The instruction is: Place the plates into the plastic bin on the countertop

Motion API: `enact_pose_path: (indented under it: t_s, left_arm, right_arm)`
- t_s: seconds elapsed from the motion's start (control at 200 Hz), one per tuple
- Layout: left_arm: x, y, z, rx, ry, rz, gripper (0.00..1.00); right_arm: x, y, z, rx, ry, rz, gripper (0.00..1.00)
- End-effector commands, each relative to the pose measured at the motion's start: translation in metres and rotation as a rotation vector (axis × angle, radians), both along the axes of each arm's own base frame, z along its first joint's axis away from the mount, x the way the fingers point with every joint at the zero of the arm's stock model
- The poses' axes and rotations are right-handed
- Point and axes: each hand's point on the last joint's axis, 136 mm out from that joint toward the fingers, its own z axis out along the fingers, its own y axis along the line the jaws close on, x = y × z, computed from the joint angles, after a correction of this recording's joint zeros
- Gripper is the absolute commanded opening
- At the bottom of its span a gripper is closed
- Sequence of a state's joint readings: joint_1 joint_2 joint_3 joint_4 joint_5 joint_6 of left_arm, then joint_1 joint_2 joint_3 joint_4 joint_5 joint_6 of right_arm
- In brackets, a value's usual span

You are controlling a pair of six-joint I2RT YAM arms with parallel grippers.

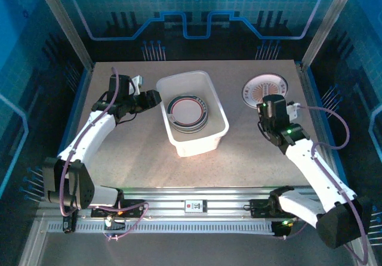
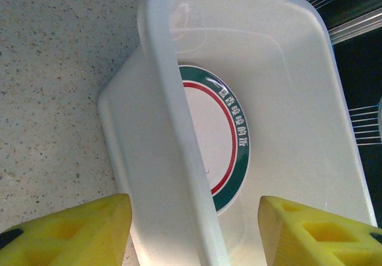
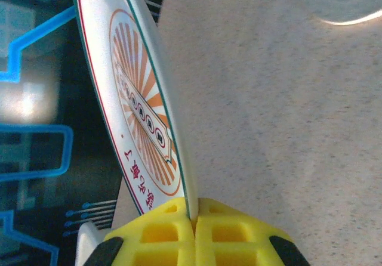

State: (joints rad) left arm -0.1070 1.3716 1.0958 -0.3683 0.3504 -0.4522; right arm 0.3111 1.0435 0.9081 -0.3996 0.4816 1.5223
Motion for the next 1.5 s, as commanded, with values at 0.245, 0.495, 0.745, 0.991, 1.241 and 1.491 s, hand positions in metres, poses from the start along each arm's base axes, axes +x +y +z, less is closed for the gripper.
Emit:
enact_pose_path:
  t_s: [0.245, 0.495, 0.745, 0.991, 1.241, 1.491]
  left_arm:
    - [0.003, -0.002, 0.013, -0.003, -0.040, -0.015, 0.59]
    - [0.001, 0.001, 0.014, 0.011, -0.042, -0.003, 0.59]
    - [0.001, 0.003, 0.013, 0.019, -0.040, -0.001, 0.59]
    - [0.002, 0.004, 0.011, 0.031, -0.036, 0.003, 0.59]
    - [0.003, 0.005, 0.010, 0.043, -0.034, 0.001, 0.59]
    - [0.007, 0.004, 0.008, 0.034, -0.022, -0.001, 0.59]
  right_arm:
    - [0.042, 0.115, 0.101, -0.107, -0.249, 0.388, 0.00]
    - [0.051, 0.200, 0.081, -0.071, -0.229, 0.602, 0.00]
    - [0.046, 0.244, 0.061, -0.057, -0.191, 0.719, 0.00]
    - [0.044, 0.264, 0.022, -0.024, -0.079, 0.746, 0.00]
    - [0.032, 0.256, -0.001, -0.048, 0.018, 0.716, 0.00]
    - [0.018, 0.244, -0.031, -0.056, 0.132, 0.664, 0.00]
